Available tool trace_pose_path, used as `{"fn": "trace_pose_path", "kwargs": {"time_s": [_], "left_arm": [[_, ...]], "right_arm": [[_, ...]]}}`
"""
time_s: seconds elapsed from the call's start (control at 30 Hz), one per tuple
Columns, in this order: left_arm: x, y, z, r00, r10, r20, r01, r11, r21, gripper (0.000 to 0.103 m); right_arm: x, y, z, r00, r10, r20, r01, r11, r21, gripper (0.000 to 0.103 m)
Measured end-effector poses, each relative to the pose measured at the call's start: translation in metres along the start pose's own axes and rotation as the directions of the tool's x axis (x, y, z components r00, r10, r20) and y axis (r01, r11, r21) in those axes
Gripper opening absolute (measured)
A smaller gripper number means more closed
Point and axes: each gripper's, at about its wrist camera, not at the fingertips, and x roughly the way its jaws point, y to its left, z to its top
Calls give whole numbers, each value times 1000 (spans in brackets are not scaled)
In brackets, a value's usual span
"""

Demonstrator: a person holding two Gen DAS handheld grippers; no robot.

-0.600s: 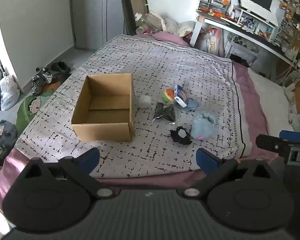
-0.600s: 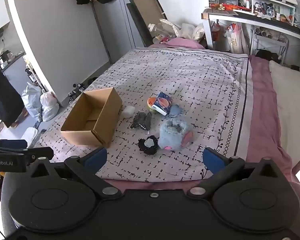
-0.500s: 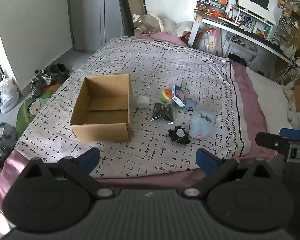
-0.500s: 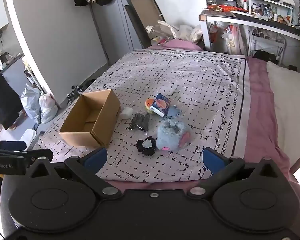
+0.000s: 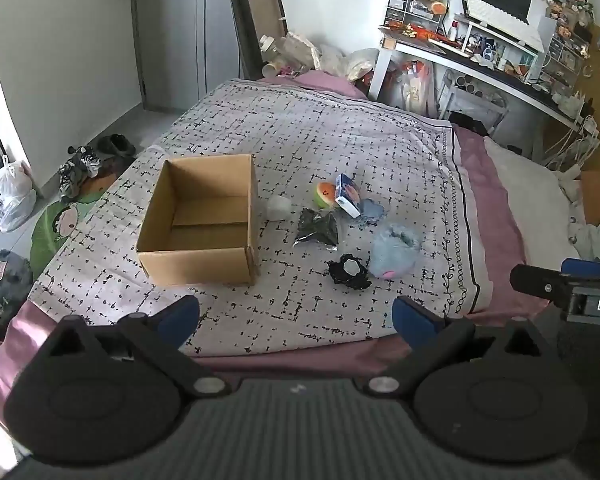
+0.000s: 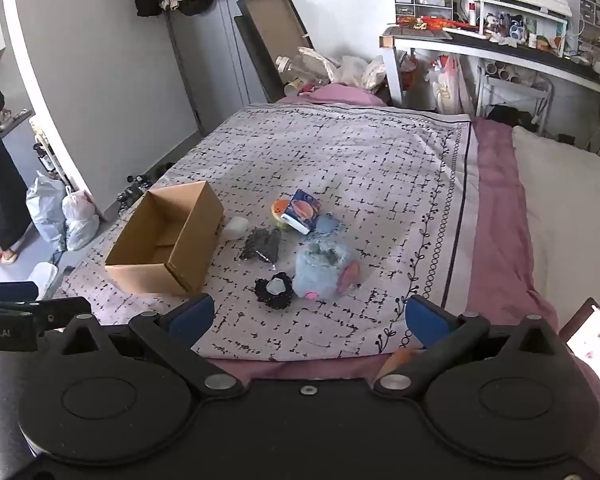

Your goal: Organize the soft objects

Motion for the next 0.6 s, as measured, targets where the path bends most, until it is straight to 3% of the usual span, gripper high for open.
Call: {"fn": "trace_pose_path", "kwargs": {"time_s": [0.6], "left_arm": [[-3,2,-2,1000,-2,10,2,1000,-6,102]], "right_arm": [[-7,4,3,1000,-26,7,26,1000,-15,103]]}}
